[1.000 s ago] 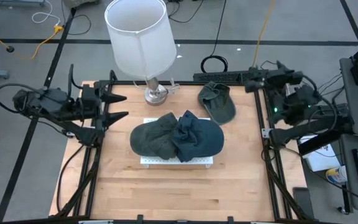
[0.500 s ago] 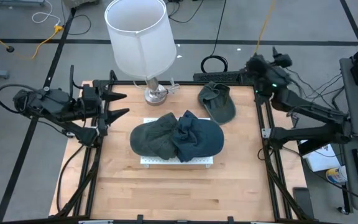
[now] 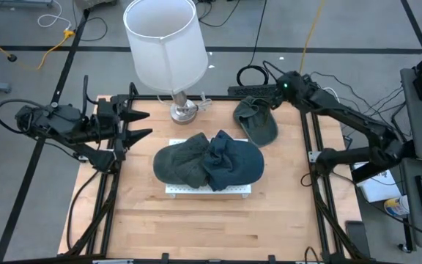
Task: Pick & Place hat
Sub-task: Stack the black cap on top of the other black cap on the shelf
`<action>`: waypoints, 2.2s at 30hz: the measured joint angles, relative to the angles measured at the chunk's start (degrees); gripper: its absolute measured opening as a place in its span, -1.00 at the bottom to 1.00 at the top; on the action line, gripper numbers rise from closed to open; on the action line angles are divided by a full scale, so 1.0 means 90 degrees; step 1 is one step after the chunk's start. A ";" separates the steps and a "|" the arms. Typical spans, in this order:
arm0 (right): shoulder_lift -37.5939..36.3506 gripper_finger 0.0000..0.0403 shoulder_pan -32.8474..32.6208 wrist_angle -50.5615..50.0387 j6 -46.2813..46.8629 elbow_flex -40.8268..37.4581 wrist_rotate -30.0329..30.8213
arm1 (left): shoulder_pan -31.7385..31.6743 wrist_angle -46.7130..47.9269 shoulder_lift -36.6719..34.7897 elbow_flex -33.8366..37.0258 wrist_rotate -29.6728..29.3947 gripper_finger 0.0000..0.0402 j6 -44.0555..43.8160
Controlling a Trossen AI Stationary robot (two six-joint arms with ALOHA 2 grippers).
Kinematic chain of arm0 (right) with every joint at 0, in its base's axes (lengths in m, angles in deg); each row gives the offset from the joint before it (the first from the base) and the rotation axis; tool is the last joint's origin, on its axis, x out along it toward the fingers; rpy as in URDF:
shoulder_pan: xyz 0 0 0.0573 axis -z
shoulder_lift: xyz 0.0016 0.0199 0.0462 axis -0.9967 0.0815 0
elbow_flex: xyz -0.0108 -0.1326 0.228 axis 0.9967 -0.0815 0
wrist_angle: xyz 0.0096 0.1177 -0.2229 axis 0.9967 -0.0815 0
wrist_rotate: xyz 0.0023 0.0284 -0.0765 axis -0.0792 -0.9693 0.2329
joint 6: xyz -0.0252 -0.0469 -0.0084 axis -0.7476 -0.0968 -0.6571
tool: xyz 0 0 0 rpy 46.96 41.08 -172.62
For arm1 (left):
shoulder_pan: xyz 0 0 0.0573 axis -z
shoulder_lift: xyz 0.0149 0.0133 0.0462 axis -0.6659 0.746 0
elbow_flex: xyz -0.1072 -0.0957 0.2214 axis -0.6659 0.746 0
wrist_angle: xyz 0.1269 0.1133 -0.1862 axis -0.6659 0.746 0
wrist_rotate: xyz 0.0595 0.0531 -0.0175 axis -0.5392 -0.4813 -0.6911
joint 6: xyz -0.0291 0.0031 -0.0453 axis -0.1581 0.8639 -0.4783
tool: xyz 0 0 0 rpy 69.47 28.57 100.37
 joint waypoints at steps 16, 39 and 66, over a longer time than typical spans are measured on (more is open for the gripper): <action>0.1432 0.66 0.1463 -0.1649 0.1284 0.0092 -0.3717 | 0.0000 0.0000 -0.0001 -0.0002 0.0011 0.26 -0.0166; 0.2180 0.43 0.1406 -0.0310 0.1339 -0.1606 -0.6052 | 0.0000 0.0005 0.0000 -0.0005 0.0051 0.24 -0.0315; -0.0583 -0.98 0.1405 -0.1047 0.1643 -0.1732 -0.5151 | 0.0000 0.0117 -0.0002 -0.0007 0.0342 0.19 -0.0095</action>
